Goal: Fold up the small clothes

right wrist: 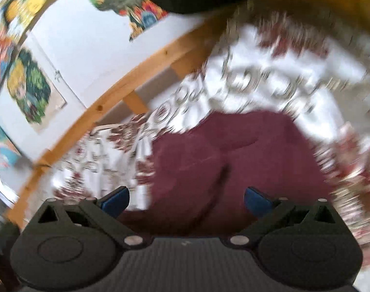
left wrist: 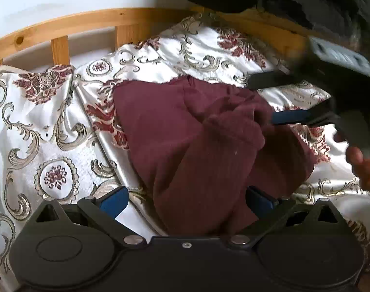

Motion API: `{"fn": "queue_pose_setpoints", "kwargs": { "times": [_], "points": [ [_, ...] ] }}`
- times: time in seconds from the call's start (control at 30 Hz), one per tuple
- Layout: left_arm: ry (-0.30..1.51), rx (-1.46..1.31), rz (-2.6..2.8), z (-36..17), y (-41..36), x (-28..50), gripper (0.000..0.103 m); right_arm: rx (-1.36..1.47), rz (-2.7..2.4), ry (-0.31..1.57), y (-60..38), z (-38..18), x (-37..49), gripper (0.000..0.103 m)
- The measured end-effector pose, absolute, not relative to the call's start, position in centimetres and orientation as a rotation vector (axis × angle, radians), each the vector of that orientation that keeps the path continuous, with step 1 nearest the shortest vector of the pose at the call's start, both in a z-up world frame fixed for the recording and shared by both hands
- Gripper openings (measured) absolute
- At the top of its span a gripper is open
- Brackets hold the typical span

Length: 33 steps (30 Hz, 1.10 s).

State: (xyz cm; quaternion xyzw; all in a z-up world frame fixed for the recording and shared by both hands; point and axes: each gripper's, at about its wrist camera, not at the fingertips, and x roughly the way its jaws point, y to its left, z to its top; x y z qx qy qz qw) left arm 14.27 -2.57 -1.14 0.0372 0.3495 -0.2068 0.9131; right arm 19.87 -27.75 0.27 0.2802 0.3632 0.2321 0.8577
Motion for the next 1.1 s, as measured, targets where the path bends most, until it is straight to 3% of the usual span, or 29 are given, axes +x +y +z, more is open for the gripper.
{"fn": "queue_pose_setpoints", "kwargs": {
  "times": [0.13,0.23,0.43,0.53,0.6,0.63,0.8,0.9,1.1],
  "points": [
    [0.717,0.105,-0.445,-1.6,-2.9,14.1,0.102,0.753,0.468,0.93,-26.5,-2.2,22.5,0.103],
    [0.703,0.134,-0.476,-1.7,-3.2,13.8,0.101,0.754,0.457,0.929,-26.0,-3.6,22.3,0.103],
    [0.665,0.133,-0.518,-1.4,-3.3,13.4,0.082,0.735,0.438,0.885,-25.5,-3.3,22.4,0.103],
    [0.636,0.107,-0.538,-1.1,-3.1,13.2,0.07,0.696,0.408,0.865,-25.4,-2.8,22.7,0.086],
    [0.62,0.082,-0.555,-0.9,-2.8,13.3,0.062,0.648,0.363,0.891,-25.0,-3.0,23.1,0.064],
    [0.613,0.064,-0.563,-0.8,-2.6,13.3,0.057,0.632,0.344,0.9,-24.9,-3.1,23.1,0.06],
    [0.599,0.01,-0.61,-0.9,-2.1,13.4,0.052,0.61,0.347,0.857,-24.9,-3.0,22.6,0.028],
    [0.584,-0.033,-0.646,-0.9,-2.1,13.4,0.051,0.538,0.367,0.796,-24.8,-1.7,22.1,0.02],
    [0.546,-0.142,-0.739,-0.9,-4.3,14.3,0.051,0.329,0.397,0.648,-25.0,1.9,20.9,0.019]
  ]
}}
